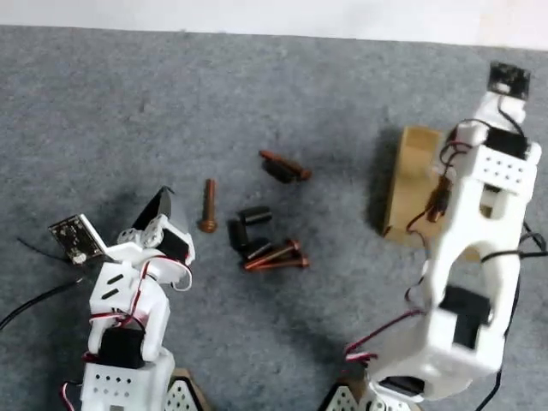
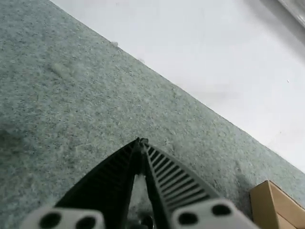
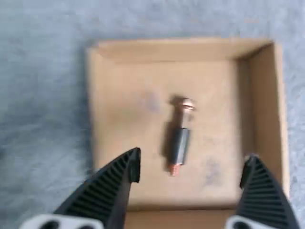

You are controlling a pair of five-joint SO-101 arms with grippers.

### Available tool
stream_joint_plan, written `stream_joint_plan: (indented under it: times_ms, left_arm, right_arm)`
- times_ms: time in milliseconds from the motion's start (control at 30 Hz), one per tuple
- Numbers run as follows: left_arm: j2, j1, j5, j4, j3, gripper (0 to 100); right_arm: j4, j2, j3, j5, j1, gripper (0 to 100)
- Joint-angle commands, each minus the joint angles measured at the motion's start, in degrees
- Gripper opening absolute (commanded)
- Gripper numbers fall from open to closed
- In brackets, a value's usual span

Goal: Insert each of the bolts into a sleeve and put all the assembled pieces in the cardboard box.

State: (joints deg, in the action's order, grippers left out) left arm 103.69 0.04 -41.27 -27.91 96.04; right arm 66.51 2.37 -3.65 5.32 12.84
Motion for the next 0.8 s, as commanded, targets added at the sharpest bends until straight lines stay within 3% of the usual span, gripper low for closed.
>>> stream_joint_plan:
  times_ms: [0, 200, 367, 500, 767]
  left_arm:
    - [0.75, -0.66, 0.44, -0.09, 1.10, 2]
    - [0.75, -0.66, 0.44, -0.09, 1.10, 2]
    - [0.75, -0.75, 0.44, -0.09, 1.10, 2]
    - [0.84, -2.07, 0.09, -0.18, 1.10, 1]
    - [1.01, -8.48, -0.09, -0.09, 0.92, 1]
  right_arm:
    - [0.31, -12.88, 6.37, -0.44, -8.57, 30.0]
    - [-6.99, -27.03, 28.18, -0.26, -30.99, 30.0]
    - [-19.38, -31.08, 43.91, 6.95, -48.04, 30.0]
    - [-25.89, -28.62, 49.27, 1.93, -53.58, 30.0]
    - [-26.59, -13.05, 39.60, -0.44, -60.00, 30.0]
